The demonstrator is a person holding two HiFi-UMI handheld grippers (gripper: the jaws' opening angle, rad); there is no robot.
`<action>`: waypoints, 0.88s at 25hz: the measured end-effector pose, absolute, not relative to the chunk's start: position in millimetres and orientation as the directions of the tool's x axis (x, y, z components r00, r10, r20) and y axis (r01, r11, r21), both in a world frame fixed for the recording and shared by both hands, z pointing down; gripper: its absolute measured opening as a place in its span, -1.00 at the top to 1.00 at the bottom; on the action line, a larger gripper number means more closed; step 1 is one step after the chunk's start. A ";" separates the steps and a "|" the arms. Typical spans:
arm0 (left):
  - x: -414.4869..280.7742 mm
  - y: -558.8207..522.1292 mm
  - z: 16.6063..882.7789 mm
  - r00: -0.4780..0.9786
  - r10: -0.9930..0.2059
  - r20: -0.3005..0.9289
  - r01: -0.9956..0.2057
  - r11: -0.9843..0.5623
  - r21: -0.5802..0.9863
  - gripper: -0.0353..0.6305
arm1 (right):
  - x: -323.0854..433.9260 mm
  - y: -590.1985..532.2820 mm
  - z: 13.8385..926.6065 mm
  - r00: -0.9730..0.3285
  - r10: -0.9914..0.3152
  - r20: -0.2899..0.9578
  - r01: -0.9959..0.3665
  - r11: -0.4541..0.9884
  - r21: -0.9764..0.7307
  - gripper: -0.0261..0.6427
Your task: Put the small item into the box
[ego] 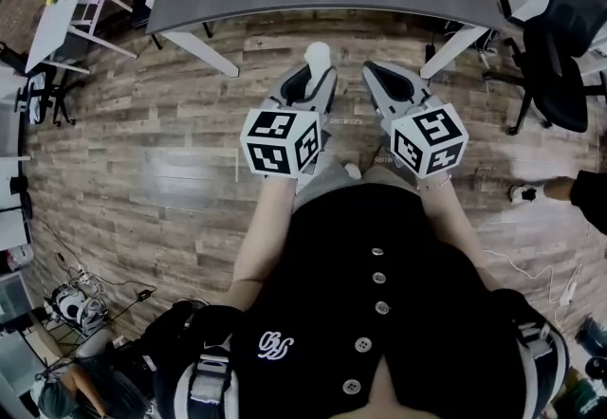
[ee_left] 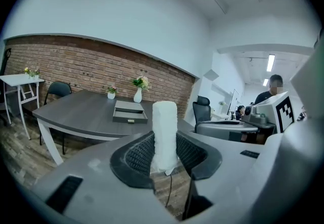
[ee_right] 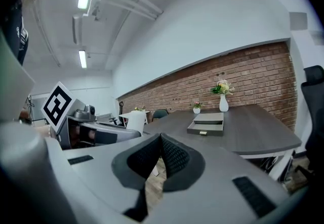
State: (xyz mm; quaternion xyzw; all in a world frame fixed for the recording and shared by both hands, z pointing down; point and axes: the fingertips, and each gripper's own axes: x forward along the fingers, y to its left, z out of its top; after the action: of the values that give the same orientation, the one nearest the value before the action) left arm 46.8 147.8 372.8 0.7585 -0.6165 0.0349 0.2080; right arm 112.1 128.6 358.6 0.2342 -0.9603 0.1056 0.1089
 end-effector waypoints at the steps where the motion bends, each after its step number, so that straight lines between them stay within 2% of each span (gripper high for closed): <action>1: 46.3 145.0 375.2 0.229 -0.922 0.312 -0.951 -0.143 0.275 0.52 | 114.9 124.5 360.5 -0.867 -0.426 0.258 -0.473 0.867 -0.158 0.92; 9: 38.2 112.6 392.4 0.216 -0.911 0.350 -0.953 -0.119 0.279 0.52 | 114.4 91.3 373.3 -0.873 -0.408 0.265 -0.464 0.862 -0.201 0.92; 22: -54.8 -44.6 407.5 0.269 -0.900 0.343 -0.939 -0.166 0.300 0.52 | 23.2 -61.3 390.2 -0.850 -0.442 0.287 -0.503 0.844 -0.187 0.92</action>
State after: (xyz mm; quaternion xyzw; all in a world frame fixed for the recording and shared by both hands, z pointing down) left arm -54.8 -44.6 407.5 0.7623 -0.6033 0.0426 0.2305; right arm 23.2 -61.3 390.2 0.2479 -0.9530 0.1285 0.1173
